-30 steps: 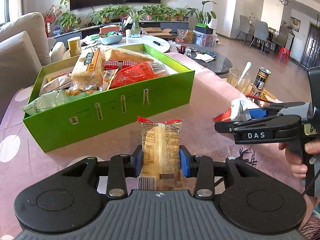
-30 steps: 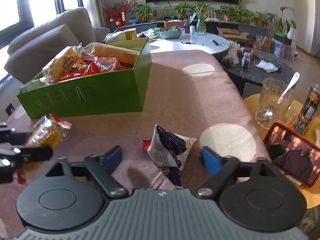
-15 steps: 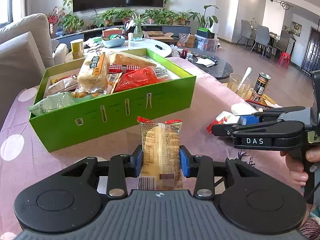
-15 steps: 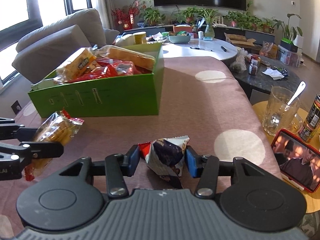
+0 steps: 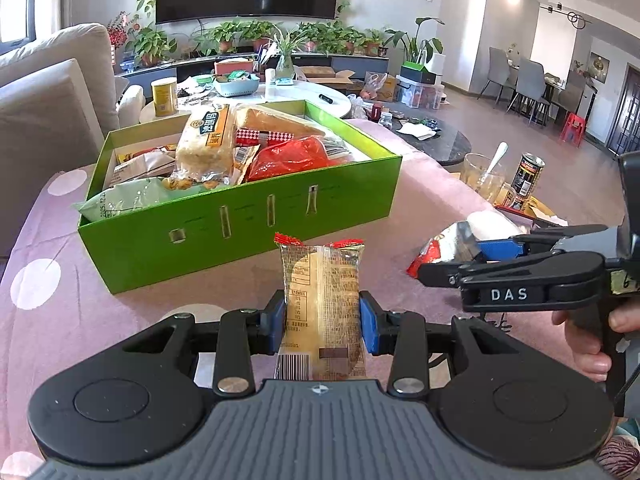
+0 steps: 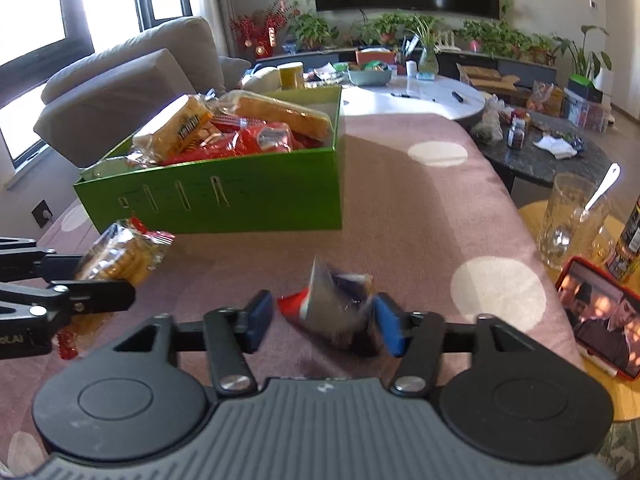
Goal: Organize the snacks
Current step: 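Carry the pastry bag with the left gripper over the box while the right gripper lifts the white bag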
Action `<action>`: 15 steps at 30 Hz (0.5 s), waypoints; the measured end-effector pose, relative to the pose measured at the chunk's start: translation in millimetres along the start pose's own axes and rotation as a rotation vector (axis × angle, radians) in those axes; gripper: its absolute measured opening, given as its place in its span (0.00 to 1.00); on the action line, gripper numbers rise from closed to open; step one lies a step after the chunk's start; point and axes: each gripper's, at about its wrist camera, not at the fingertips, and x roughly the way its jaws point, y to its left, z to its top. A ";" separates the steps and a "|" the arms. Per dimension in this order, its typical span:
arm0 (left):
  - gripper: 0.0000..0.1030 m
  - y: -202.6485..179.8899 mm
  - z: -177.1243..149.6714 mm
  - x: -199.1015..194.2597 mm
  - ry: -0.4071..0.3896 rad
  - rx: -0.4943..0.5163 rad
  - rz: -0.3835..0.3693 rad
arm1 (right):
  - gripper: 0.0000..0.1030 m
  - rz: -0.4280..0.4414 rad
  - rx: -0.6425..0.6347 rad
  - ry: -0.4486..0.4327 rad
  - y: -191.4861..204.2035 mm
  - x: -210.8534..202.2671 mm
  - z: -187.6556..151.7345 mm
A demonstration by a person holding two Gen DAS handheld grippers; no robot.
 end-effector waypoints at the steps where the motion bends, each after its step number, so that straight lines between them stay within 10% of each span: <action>1: 0.34 0.2 -0.1 0.3 0.001 -0.001 0.001 | 0.81 0.000 0.003 0.004 0.4 1.8 -0.8; 15: 0.34 -2.6 -1.3 8.0 0.020 0.004 0.007 | 0.81 -0.045 -0.030 -0.018 4.2 13.6 -2.8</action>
